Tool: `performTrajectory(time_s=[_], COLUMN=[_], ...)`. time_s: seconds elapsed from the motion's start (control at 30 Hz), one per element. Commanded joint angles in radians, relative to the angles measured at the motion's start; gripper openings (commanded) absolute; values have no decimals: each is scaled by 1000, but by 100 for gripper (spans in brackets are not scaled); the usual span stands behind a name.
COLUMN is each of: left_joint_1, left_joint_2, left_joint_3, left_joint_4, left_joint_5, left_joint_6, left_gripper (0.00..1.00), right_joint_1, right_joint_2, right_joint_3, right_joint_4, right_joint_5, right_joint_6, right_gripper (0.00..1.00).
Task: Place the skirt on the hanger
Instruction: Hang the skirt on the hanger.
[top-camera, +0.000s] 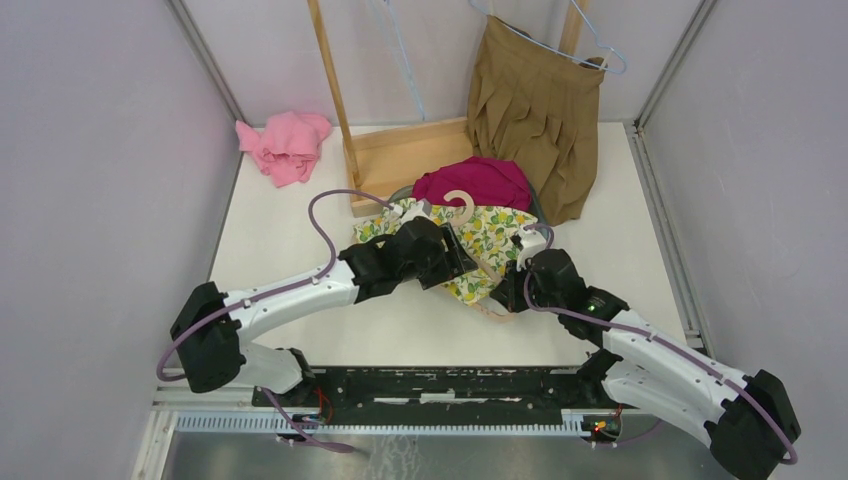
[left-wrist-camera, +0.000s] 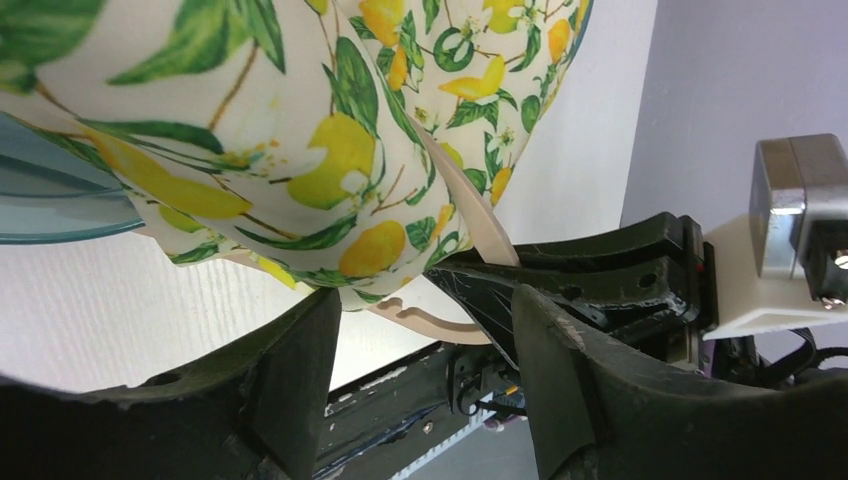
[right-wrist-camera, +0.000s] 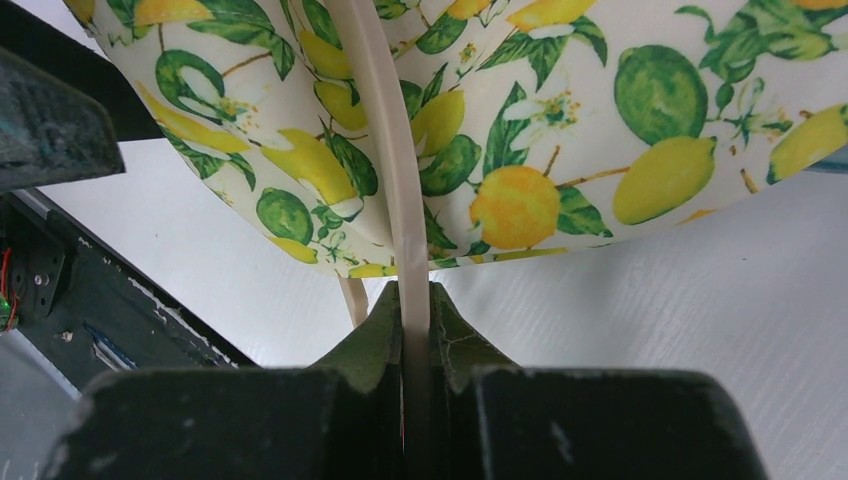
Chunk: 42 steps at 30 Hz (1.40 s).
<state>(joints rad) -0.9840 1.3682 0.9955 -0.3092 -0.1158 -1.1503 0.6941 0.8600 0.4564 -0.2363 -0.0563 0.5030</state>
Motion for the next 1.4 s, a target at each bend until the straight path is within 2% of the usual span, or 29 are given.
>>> performTrajectory(time_s=[0.0,0.27,0.4,0.47,0.53,0.7,0.73,1.17,1.37], left_joint_1=[-5,-5,2,8,14,20,21,24,23], left_joint_2=[7,5,32,50,67,90,92,86,70], left_joint_3=[43,51,57,59,57,69,74,191,196], left_joint_4=[-17,-58,-66,-56,-39,-26,-29,-101,-124], left_joint_5=[-43,-55,-73,-66,-49,-23,-20,24,46], left_joint_6=[31,50,72,84,95,112,116,180,178], left_gripper=[74,82,77,67,45,8,4,3,3], right_joint_1=[-4,-5,-4,-4,-4,-5,-5,-4,-4], right_joint_2=[-2,5,-12,-13,-16,-21,-22,-25,-33], right_joint_3=[27,21,20,22,24,33,33,38,33], right_joint_4=[-90,-88,-93,-93,-96,-107,-107,-114,-110], right_joint_5=[72,65,72,70,69,72,74,86,98], right_joint_6=[-23,-22,-22,-23,-22,-33,-33,-45,-45], right_gripper=[1,1,1,1,1,1,1,1,1])
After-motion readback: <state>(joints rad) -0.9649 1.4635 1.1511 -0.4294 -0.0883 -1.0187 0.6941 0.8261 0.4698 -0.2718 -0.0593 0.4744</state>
